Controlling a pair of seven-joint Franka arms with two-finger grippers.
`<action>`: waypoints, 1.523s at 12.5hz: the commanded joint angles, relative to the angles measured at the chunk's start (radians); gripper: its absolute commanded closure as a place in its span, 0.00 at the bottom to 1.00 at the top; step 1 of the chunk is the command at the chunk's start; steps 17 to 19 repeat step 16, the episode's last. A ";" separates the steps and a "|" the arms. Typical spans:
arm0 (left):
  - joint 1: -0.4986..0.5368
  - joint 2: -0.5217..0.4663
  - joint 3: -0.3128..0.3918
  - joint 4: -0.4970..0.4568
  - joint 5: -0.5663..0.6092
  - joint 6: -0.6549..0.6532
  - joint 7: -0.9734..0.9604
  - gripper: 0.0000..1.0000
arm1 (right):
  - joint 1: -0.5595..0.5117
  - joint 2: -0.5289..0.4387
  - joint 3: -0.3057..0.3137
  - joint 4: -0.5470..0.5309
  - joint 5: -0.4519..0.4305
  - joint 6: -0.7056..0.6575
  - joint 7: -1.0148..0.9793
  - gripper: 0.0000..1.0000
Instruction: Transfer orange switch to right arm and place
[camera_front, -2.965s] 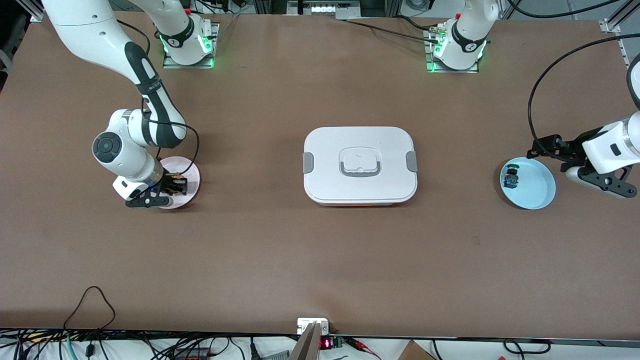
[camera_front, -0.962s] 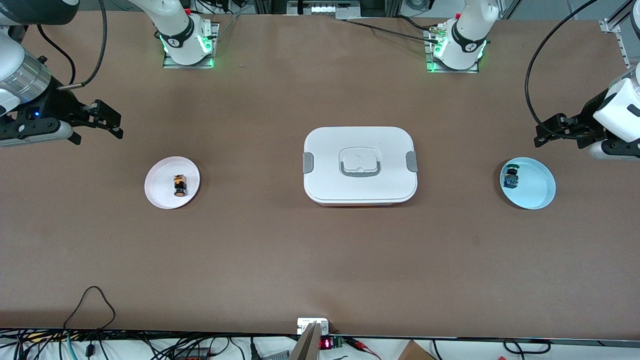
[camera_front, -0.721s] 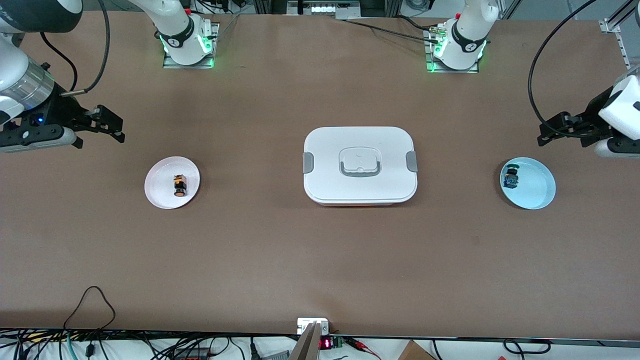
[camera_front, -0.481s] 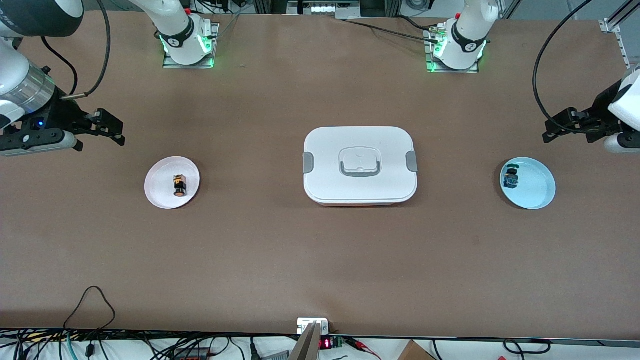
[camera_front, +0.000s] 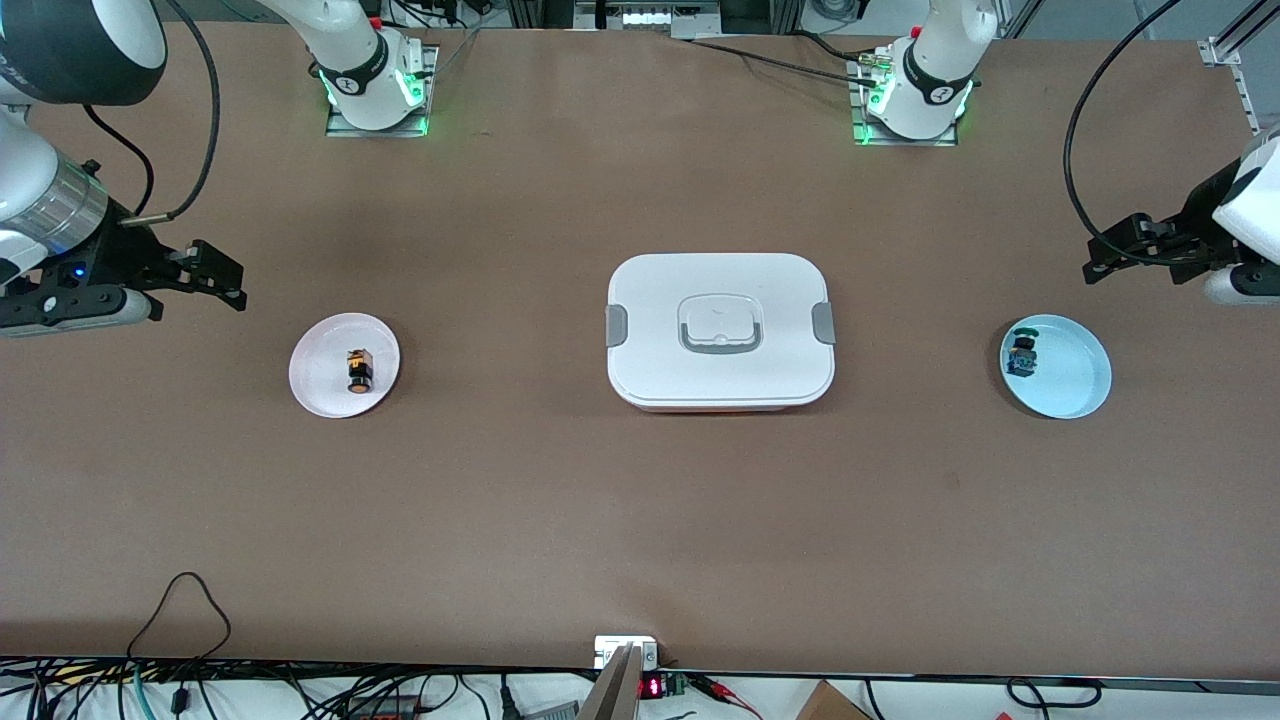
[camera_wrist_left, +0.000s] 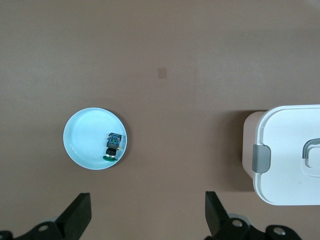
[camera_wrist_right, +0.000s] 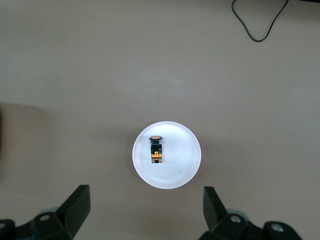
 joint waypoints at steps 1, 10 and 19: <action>0.006 -0.012 -0.001 0.011 0.015 -0.021 -0.011 0.00 | -0.013 0.029 0.003 0.037 0.011 -0.002 -0.013 0.00; 0.009 -0.010 -0.001 0.011 0.008 -0.007 -0.011 0.00 | -0.030 0.005 -0.006 0.048 0.013 -0.048 -0.017 0.00; 0.021 -0.009 0.002 0.012 -0.015 -0.004 -0.009 0.00 | -0.036 0.006 -0.011 0.060 0.002 -0.071 -0.020 0.00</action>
